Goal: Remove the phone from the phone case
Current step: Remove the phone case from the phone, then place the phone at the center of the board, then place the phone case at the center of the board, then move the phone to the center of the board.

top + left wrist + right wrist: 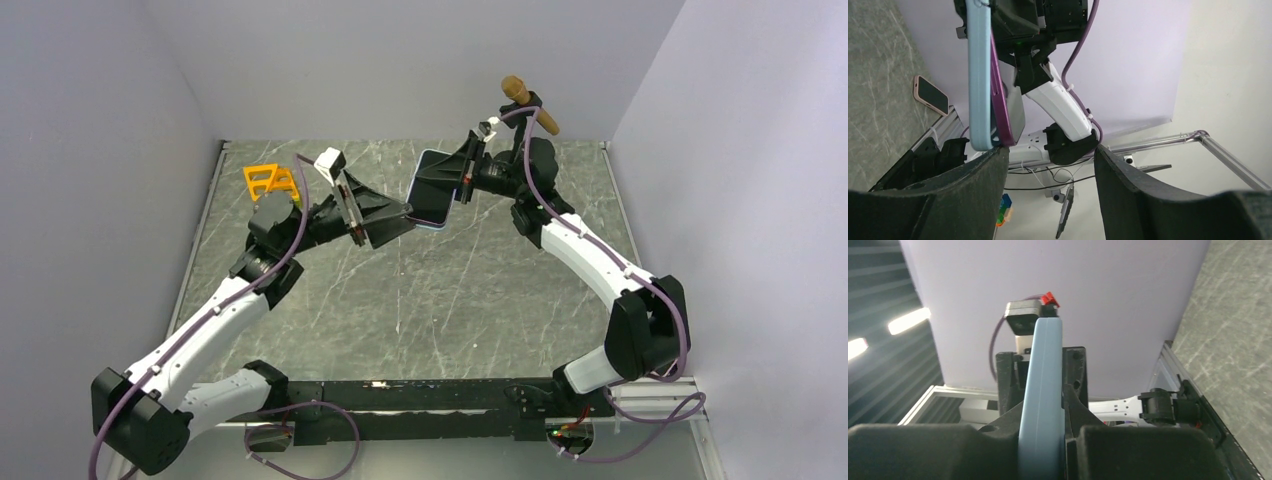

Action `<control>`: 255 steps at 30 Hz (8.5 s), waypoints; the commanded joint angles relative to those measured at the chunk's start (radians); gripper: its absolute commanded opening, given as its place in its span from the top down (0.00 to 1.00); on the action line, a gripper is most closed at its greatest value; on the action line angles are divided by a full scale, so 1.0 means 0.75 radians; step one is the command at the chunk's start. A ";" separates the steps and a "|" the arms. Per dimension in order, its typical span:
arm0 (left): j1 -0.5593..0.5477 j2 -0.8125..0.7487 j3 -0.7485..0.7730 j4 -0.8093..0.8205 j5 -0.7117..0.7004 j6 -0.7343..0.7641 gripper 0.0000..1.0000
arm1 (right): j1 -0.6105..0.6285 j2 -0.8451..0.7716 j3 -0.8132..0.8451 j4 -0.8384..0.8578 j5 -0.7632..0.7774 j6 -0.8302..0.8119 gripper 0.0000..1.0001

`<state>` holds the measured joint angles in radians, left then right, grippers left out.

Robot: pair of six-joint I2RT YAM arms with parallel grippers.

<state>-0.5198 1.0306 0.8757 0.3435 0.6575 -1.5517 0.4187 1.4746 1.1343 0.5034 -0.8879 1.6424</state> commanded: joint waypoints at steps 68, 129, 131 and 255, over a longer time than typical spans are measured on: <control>0.076 -0.014 0.121 -0.126 -0.075 -0.147 1.00 | 0.182 -0.274 -0.076 -0.417 0.166 -0.477 0.73; -0.443 -0.435 -1.241 0.199 -0.462 0.297 1.00 | -0.159 -0.395 -0.362 -1.176 0.349 -1.130 1.00; -0.504 -0.474 -1.270 0.184 -0.552 0.261 1.00 | -0.159 -0.391 -0.365 -1.160 0.339 -1.122 1.00; -0.429 -0.205 0.477 -1.499 -1.134 1.186 0.02 | -0.400 -0.387 -0.317 -1.994 1.999 -0.556 0.32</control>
<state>-0.8558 0.8448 1.1645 -0.8055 -0.2535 -0.7444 0.3115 1.2140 0.8787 -0.8845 0.4202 1.1637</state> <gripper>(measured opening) 0.985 0.764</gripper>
